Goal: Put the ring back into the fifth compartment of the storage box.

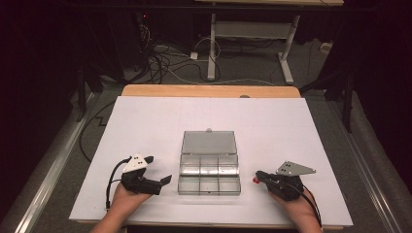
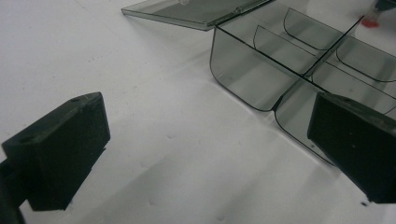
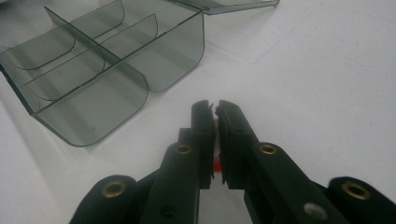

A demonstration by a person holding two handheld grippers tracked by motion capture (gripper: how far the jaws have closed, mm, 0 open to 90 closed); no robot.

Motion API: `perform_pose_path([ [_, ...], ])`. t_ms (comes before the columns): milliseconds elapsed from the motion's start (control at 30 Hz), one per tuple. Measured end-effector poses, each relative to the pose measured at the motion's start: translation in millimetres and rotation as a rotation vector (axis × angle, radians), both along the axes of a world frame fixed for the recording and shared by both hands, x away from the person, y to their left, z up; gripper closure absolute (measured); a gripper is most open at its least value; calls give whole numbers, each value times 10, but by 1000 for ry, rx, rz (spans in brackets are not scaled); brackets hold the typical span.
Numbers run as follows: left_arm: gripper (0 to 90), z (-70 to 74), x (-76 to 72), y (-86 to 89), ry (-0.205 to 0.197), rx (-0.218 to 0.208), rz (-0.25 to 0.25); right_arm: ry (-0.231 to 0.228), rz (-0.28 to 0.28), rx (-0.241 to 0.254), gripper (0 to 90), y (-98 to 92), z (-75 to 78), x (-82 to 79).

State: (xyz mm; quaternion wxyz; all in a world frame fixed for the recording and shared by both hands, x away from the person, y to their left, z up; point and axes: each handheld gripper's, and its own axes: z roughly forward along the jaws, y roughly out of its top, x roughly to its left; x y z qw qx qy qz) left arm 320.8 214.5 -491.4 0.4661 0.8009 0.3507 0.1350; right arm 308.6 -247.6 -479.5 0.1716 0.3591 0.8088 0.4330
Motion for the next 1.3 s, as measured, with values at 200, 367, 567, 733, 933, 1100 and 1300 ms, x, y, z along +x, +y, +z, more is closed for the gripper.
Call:
perform_pose_path([
  [200,0,1,-9,3,-5,-3,-1,3,-1,5,871,-14,2,13],
  [367,0,0,-9,3,-4,-3,-1,3,-3,16,871,-29,7,19],
  [567,0,0,-8,1,-4,-2,1,-7,-6,28,871,-38,41,2],
  [733,0,0,-8,1,-3,-3,2,-17,-5,33,871,-42,68,-15],
  [933,0,0,-8,4,-3,-6,2,-31,5,38,871,-17,104,-35],
  [1100,0,1,-9,5,-4,-7,1,-31,16,37,870,16,105,-48],
  [1300,0,1,-10,3,-5,-4,0,-31,32,29,870,56,92,-56],
])
